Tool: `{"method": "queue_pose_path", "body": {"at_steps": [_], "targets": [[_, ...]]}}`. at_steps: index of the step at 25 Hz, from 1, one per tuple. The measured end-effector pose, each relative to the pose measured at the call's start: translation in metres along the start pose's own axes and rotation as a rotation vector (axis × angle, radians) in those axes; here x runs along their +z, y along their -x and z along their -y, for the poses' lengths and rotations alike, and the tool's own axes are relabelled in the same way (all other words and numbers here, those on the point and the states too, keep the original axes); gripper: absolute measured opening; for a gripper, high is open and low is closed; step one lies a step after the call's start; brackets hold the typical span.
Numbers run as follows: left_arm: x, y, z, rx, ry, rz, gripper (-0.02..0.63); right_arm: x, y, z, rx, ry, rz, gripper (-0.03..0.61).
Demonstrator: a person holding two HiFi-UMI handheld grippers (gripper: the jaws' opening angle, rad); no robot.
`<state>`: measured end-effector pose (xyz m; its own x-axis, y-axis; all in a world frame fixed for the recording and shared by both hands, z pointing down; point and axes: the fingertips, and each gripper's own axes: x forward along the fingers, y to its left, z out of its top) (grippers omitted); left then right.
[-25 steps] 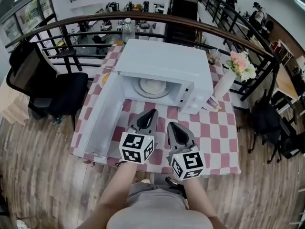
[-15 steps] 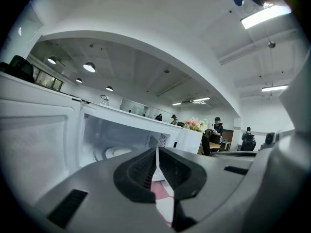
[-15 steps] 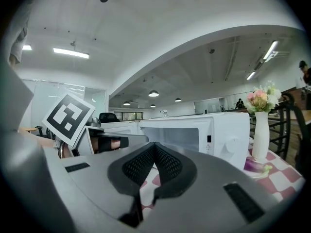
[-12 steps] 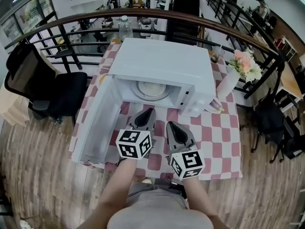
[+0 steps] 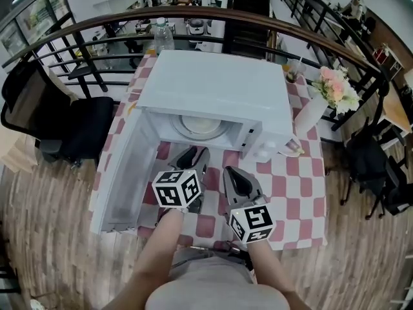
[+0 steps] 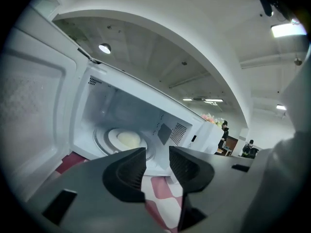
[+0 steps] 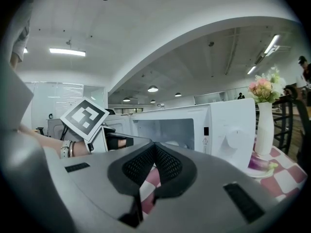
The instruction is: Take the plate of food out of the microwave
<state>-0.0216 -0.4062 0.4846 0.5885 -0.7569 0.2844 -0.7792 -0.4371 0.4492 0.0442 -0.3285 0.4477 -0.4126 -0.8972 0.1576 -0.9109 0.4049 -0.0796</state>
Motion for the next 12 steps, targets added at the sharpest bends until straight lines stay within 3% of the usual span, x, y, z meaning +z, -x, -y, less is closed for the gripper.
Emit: {"method": "queue_pose_path", "body": {"at_steps": [6, 12], "targets": [[-0.008, -0.021, -0.019, 0.022, 0.135, -0.028, 0.207, -0.007, -0.01, 0.006, 0.023, -0.003, -0.019, 0.023], [-0.02, -0.038, -0.043, 0.077, 0.31, -0.047, 0.232, -0.015, -0.016, 0.011, 0.036, -0.011, -0.047, 0.023]]}}
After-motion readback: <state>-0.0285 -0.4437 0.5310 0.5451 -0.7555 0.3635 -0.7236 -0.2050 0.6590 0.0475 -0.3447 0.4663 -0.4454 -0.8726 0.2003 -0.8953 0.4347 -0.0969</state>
